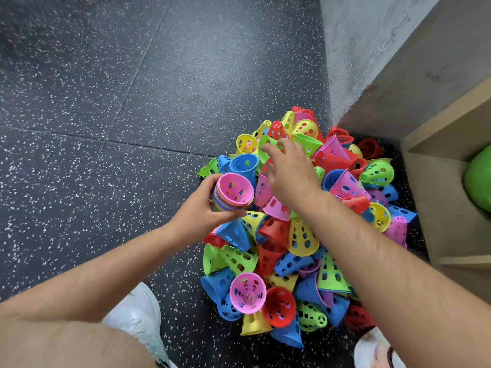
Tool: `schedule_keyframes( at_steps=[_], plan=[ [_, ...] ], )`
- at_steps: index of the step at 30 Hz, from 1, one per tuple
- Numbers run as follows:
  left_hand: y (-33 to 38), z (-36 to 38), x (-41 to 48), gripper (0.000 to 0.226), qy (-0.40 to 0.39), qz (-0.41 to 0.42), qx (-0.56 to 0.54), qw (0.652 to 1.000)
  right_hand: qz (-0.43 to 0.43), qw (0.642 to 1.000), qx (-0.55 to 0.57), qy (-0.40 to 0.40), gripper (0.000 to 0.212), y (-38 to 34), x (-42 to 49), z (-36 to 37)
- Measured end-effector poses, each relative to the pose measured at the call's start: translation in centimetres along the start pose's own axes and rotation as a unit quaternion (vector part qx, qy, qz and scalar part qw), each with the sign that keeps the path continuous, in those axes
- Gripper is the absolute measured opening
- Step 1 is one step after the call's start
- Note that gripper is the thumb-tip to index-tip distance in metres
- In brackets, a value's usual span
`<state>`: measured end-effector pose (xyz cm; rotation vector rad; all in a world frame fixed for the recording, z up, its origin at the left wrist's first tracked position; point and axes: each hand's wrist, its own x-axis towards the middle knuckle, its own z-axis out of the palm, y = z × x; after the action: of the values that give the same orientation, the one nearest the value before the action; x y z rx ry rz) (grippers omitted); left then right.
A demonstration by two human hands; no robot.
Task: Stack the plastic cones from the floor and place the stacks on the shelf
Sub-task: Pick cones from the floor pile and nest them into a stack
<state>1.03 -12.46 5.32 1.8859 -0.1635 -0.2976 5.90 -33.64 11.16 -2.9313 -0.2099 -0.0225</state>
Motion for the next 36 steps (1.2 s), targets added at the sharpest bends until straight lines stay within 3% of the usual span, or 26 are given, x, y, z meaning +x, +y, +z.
schedule_keyframes(
  at_steps=[5, 14, 21, 24, 27, 30, 36],
  plan=[
    [0.2, 0.4, 0.2, 0.067, -0.001, -0.003, 0.004, 1.000, 0.032, 0.992, -0.090, -0.085, 0.045, 1.0, 2.1, 0.1],
    [0.4, 0.2, -0.1, 0.066, 0.001, -0.022, 0.002, 1.000, -0.003, 0.995, -0.039, -0.089, 0.019, 1.8, 2.3, -3.2],
    [6.2, -0.4, 1.6, 0.070, -0.065, -0.010, -0.005, 0.998, -0.150, 0.984, 0.063, -0.068, 0.014, 1.3, 1.0, -14.9],
    [9.7, -0.9, 3.1, 0.078, -0.118, -0.005, 0.013, 0.993, -0.165, 0.980, 0.077, -0.083, 0.013, 2.0, -0.4, -17.1],
    [12.4, -1.3, 4.3, 0.084, -0.149, -0.005, 0.073, 0.986, -0.168, 0.976, 0.092, -0.099, 0.016, 3.1, -1.7, -17.3],
    [14.2, -0.9, 4.9, 0.076, -0.153, 0.000, 0.123, 0.981, -0.188, 0.972, 0.108, -0.090, 0.016, 3.9, -2.7, -16.3],
    [12.7, 3.2, 4.1, 0.064, -0.153, -0.024, 0.081, 0.985, -0.129, 0.965, 0.140, -0.181, 0.040, 6.3, -4.7, -12.9]
  ],
)
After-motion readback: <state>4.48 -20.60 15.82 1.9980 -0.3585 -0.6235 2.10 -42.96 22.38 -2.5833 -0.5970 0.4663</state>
